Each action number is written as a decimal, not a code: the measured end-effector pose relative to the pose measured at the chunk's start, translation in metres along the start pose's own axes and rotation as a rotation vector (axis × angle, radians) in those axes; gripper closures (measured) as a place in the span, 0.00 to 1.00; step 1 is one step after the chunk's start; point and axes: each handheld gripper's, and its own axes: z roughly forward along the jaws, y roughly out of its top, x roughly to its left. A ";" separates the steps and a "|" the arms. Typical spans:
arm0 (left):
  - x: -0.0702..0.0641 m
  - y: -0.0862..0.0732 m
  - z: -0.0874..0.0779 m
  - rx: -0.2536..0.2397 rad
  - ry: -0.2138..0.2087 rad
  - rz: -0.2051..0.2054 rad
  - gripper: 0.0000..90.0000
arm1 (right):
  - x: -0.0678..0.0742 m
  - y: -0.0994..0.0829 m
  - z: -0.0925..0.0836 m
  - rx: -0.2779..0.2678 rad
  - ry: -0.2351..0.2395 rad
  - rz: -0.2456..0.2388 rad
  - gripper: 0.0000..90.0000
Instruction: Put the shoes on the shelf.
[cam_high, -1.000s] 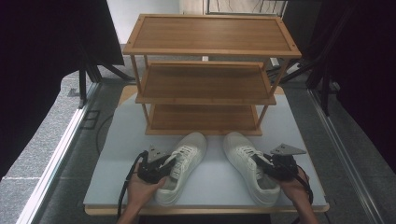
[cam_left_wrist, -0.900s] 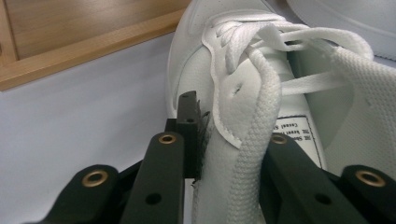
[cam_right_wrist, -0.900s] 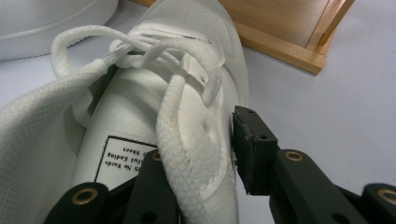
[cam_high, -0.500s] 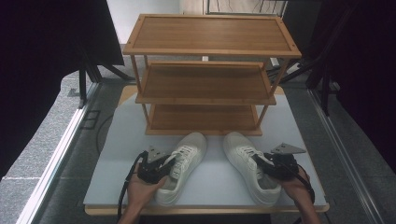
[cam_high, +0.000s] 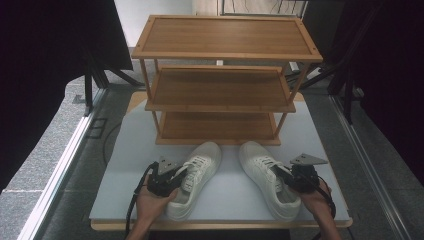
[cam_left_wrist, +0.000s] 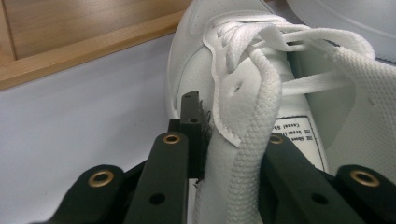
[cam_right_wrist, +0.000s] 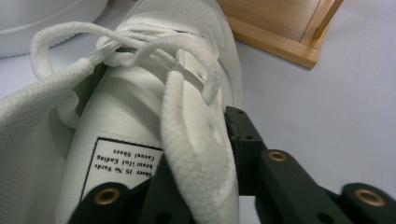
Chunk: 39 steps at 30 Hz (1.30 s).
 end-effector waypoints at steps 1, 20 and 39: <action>0.000 0.000 0.000 -0.001 0.000 0.002 0.89 | 0.000 0.000 0.000 0.001 -0.004 -0.004 0.92; 0.002 0.001 -0.005 -0.040 -0.011 0.004 0.91 | 0.002 -0.003 -0.006 -0.063 0.011 0.025 0.94; -0.003 0.023 -0.049 -0.171 -0.046 0.016 0.91 | 0.004 0.007 -0.041 -0.207 0.043 0.075 0.95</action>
